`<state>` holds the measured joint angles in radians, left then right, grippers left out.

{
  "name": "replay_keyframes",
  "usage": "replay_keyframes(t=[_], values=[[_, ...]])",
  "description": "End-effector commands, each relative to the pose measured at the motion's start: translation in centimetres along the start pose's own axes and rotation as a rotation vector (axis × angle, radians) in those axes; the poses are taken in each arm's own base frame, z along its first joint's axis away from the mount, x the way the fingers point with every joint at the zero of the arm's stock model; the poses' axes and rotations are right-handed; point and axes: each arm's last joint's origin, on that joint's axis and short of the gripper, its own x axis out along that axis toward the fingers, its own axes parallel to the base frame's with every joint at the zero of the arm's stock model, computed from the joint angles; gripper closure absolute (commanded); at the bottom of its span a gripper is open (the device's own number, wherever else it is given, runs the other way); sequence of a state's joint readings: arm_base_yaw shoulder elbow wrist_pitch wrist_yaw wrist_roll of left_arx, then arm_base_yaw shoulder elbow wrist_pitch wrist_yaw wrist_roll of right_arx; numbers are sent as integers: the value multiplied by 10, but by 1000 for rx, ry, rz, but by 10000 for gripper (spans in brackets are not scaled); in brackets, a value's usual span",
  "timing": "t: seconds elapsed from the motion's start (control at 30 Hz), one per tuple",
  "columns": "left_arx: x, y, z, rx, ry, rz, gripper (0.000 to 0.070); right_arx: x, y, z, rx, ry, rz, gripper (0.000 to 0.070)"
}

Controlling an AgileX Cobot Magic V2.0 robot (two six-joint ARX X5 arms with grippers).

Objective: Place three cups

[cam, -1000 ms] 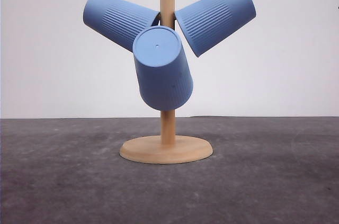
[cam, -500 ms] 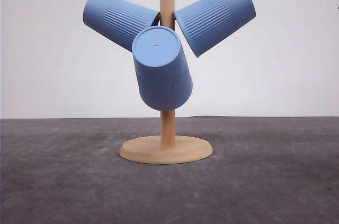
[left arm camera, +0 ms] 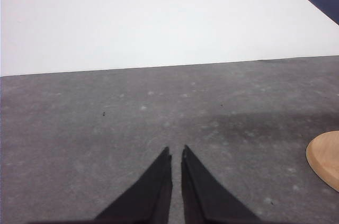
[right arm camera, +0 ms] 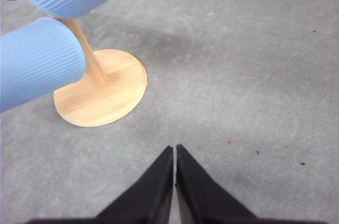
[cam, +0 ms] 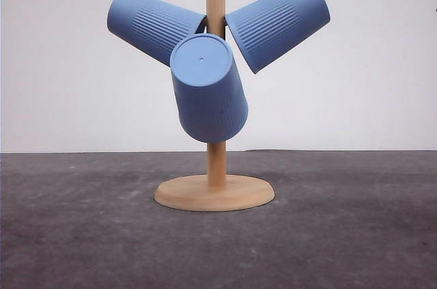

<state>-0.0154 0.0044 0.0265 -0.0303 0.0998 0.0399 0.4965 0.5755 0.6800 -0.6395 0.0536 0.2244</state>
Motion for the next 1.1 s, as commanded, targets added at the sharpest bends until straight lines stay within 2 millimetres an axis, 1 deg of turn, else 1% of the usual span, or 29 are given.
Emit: replay_keyframes(t=[0.0, 0.1, 0.17, 0.27, 0.33, 0.43, 0.57, 0.67, 0.77, 0.9, 1.07], values=[[1, 0, -4, -3, 5, 3, 678, 0, 1, 2, -10, -11, 7, 696], [1, 0, -4, -3, 5, 3, 678, 0, 1, 2, -12, -11, 7, 696], [1, 0, -4, -3, 5, 3, 678, 0, 1, 3, -60, -20, -4, 696], [1, 0, -4, -3, 5, 3, 678, 1, -1, 1, -75, -24, -64, 696], [1, 0, -4, -3, 5, 3, 678, 5, -6, -3, -80, -42, -127, 696], [1, 0, -4, -3, 5, 3, 678, 15, -17, -20, -63, -132, -149, 696], [1, 0, -4, -3, 5, 3, 678, 31, -33, -56, -68, -281, -95, 696], [1, 0, -4, -3, 5, 3, 678, 40, -43, -83, -66, -332, -132, 696], [1, 0, -4, -3, 5, 3, 678, 46, -53, -103, -62, -336, -193, 696], [1, 0, -4, -3, 5, 3, 678, 48, -63, -116, -53, -359, -280, 696], [1, 0, -4, -3, 5, 3, 678, 39, -70, -116, -36, -430, -374, 696]])
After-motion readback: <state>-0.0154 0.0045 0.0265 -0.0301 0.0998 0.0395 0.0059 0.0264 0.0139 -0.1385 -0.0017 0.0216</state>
